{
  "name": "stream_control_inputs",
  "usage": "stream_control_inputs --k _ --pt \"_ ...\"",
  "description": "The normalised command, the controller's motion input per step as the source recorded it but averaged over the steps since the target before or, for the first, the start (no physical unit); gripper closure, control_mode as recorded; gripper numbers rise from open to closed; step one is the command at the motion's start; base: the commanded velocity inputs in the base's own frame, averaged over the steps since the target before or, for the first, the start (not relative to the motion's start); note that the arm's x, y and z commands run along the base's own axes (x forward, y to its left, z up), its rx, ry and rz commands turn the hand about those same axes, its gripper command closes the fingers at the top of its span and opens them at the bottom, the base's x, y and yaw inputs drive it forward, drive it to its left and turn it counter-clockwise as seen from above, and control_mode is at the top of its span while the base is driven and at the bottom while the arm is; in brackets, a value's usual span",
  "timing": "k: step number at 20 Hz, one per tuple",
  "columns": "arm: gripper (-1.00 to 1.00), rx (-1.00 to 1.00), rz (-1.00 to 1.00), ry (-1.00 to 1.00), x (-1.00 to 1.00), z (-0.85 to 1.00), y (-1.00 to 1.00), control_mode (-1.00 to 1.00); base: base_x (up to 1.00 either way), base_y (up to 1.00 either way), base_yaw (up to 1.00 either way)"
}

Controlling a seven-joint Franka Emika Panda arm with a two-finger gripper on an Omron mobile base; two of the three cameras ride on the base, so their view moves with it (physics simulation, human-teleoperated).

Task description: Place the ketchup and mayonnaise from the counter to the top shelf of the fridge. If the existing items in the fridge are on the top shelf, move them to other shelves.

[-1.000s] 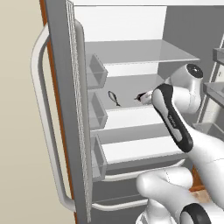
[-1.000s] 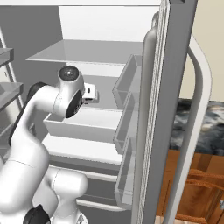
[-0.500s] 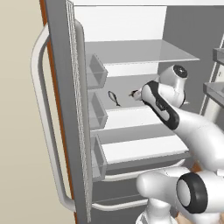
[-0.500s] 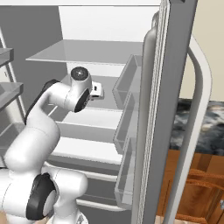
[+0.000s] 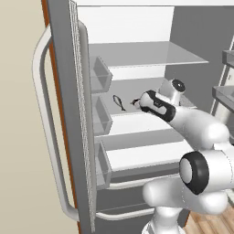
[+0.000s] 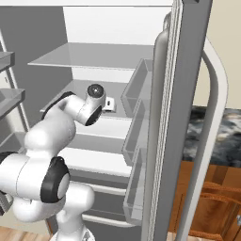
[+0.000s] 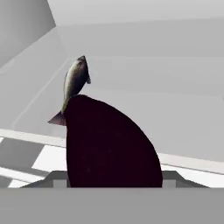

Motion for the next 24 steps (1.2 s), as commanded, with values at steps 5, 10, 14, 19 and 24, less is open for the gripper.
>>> stream_control_inputs --k 5,10,14,19,24 --pt "1.00 0.00 0.00 -0.09 0.62 -0.24 0.04 -1.00 0.00 0.00 0.00" --pt "1.00 0.00 0.00 -0.07 0.83 -0.19 0.14 -1.00 0.00 0.00 0.00" --pt "1.00 0.00 0.00 -0.01 0.99 -0.10 0.10 -1.00 0.00 0.00 0.00" --pt "-1.00 0.00 -0.02 0.07 0.44 -0.01 0.05 -1.00 0.00 0.00 0.00" --pt "-1.00 0.01 -0.04 0.03 -0.13 0.38 -0.01 -1.00 0.00 0.00 0.00"
